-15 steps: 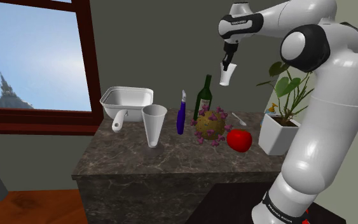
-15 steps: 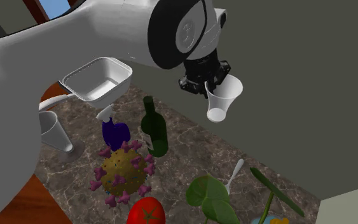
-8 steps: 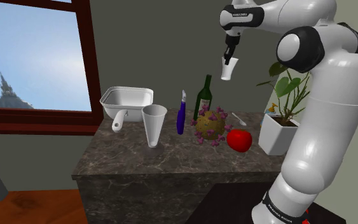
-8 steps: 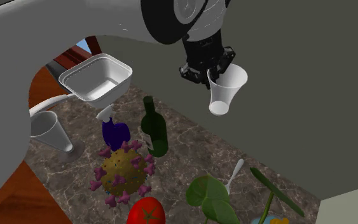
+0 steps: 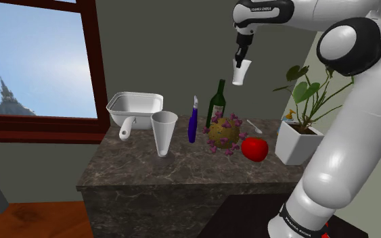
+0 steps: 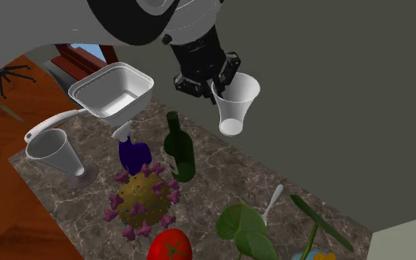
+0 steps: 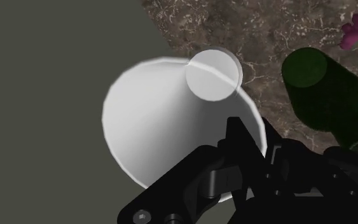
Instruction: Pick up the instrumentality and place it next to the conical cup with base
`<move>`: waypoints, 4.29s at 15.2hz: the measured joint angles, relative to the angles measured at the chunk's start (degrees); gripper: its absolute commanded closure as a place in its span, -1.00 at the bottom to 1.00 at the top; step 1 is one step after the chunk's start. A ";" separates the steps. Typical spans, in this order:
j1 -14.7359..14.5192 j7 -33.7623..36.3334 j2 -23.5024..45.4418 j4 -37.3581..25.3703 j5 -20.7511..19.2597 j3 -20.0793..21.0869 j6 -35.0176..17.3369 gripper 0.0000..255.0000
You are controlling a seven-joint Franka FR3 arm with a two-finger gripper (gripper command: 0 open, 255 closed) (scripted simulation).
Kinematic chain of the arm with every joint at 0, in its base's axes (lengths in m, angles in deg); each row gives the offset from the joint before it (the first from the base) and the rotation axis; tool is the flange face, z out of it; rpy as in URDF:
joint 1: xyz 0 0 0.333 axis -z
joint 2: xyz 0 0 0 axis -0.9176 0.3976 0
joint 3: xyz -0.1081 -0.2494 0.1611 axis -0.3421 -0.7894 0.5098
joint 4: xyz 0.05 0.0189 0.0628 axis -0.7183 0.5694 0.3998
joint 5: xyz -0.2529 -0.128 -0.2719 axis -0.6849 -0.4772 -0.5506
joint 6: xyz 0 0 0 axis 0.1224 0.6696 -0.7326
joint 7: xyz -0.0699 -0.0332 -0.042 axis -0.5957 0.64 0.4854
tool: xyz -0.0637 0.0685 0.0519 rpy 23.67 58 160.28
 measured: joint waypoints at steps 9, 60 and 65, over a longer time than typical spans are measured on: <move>-5.30 13.60 -13.09 13.63 -6.36 7.86 2.06 1.00; -16.57 51.34 -24.06 42.62 -3.63 31.98 -5.30 1.00; -16.44 52.44 -23.20 45.82 -4.13 31.97 -9.23 1.00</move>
